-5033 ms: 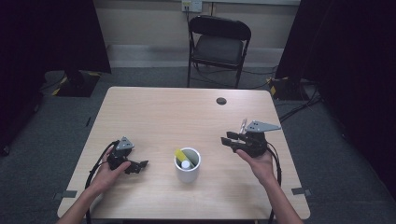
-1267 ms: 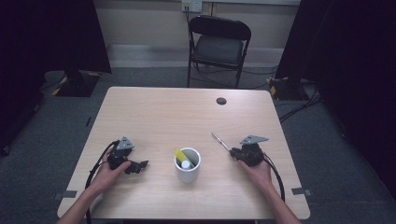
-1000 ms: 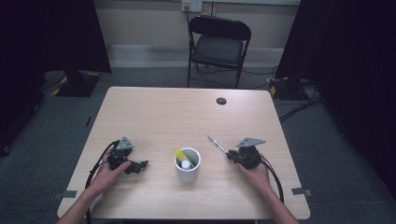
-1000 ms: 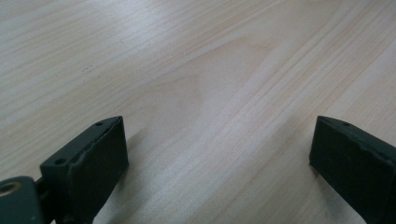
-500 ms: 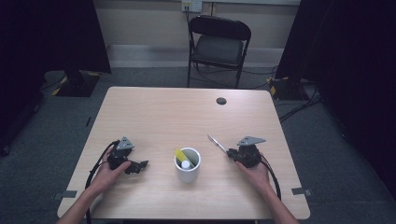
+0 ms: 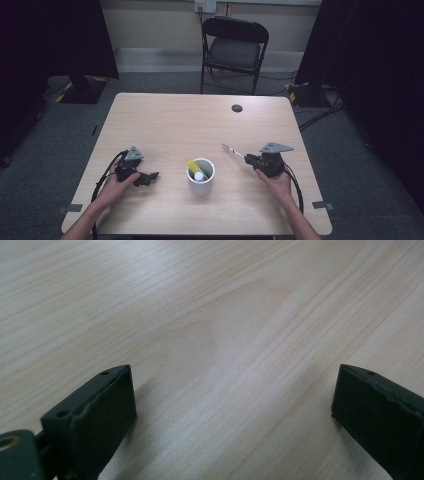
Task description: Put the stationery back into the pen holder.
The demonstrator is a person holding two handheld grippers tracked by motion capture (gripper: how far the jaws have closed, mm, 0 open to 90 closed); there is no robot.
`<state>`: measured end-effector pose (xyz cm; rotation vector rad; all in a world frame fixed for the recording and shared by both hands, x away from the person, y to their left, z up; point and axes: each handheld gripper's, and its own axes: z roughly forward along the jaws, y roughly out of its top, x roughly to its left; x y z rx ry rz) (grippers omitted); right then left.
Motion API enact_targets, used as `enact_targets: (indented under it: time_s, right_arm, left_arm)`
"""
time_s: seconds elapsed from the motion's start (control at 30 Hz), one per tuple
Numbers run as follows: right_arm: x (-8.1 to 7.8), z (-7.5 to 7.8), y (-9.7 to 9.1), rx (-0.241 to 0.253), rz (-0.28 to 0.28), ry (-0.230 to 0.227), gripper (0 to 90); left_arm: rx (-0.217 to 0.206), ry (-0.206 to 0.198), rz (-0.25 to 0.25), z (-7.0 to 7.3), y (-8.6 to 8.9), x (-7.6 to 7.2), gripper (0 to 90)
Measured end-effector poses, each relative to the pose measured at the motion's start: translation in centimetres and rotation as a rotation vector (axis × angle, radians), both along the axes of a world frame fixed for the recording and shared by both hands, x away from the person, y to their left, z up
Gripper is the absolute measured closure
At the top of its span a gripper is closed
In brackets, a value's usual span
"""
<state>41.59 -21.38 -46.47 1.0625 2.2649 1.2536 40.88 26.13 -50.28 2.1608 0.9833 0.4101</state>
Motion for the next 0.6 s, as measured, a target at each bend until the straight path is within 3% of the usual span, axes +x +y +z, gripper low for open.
enact_targets:
  time_s: [0.6]
  right_arm:
    - [-0.8,2.1,-0.2,0.02,0.022,-0.007,81.1]
  left_arm:
    - [0.003,-0.003,-0.003,0.0,0.0,0.0,3.3]
